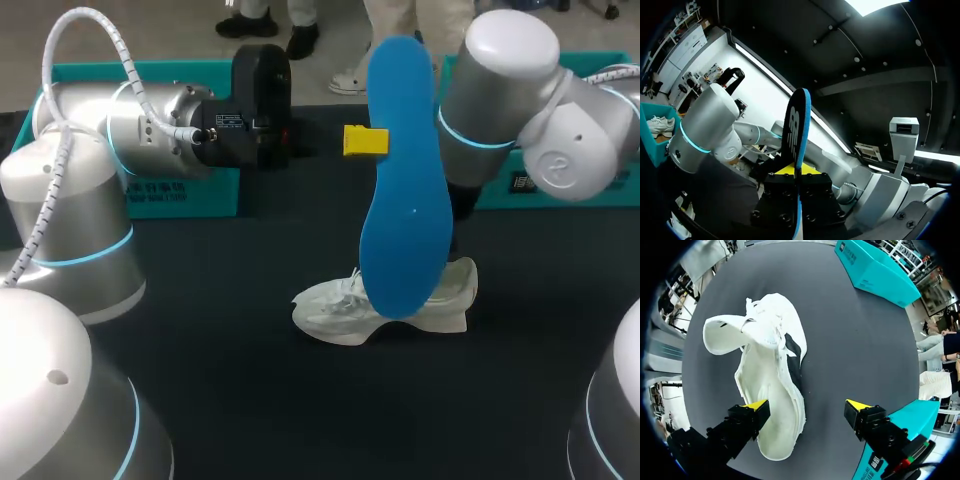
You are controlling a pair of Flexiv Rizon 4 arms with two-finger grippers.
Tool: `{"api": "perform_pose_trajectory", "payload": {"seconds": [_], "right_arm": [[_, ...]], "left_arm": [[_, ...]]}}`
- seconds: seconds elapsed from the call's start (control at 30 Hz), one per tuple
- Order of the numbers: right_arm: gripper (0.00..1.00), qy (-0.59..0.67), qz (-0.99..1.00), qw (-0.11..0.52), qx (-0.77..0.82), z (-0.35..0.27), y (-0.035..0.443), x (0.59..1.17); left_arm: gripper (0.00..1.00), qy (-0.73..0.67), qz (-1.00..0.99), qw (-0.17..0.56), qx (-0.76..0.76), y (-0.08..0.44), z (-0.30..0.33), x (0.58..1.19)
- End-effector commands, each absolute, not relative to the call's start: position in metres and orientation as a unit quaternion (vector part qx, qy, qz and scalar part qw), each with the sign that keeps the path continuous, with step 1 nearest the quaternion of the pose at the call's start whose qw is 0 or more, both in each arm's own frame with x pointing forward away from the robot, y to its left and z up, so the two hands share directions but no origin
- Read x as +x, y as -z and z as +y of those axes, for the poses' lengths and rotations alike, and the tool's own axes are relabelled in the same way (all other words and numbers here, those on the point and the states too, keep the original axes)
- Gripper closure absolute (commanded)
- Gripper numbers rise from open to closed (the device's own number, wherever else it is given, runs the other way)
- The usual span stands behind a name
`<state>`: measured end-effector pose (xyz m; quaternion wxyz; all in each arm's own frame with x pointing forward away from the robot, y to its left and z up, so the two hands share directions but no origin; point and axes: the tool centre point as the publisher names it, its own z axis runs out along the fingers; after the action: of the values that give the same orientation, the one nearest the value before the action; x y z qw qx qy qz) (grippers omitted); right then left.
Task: Take the shoe out of the shoebox, open the shoe tongue, remove and reinsert the insole, then place the shoe into the shoebox
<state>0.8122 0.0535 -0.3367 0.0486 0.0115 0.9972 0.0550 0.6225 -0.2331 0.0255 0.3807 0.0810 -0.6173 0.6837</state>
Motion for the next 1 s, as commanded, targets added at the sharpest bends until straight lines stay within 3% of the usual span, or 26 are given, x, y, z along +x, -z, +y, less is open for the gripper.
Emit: {"api": "perform_pose_trajectory", "payload": {"seconds": [0.03, 0.73, 0.8, 0.83, 0.87, 1.0], "right_arm": [[0.0, -0.055, 0.998, 0.037, 0.009, 0.063, 0.348, 0.816], [0.0, -0.039, 0.999, -0.016, 0.001, 0.077, 0.385, 0.804], [0.18, -0.042, 0.999, -0.017, 0.003, 0.078, 0.386, 0.804], [0.41, -0.04, 0.999, -0.02, 0.007, 0.078, 0.387, 0.804], [0.53, -0.039, 0.999, -0.021, 0.008, 0.078, 0.387, 0.803], [0.78, -0.039, 0.999, -0.026, 0.011, 0.075, 0.387, 0.802]], "left_arm": [[1.0, -0.684, -0.617, 0.38, 0.081, -0.025, -0.233, 0.622], [1.0, -0.684, -0.617, 0.38, 0.081, -0.025, -0.233, 0.622], [1.0, -0.684, -0.617, 0.38, 0.081, -0.025, -0.233, 0.622], [1.0, -0.684, -0.617, 0.38, 0.081, -0.025, -0.233, 0.622], [1.0, -0.684, -0.617, 0.38, 0.081, -0.025, -0.233, 0.622], [1.0, -0.684, -0.617, 0.38, 0.081, -0.025, -0.233, 0.622]]}}
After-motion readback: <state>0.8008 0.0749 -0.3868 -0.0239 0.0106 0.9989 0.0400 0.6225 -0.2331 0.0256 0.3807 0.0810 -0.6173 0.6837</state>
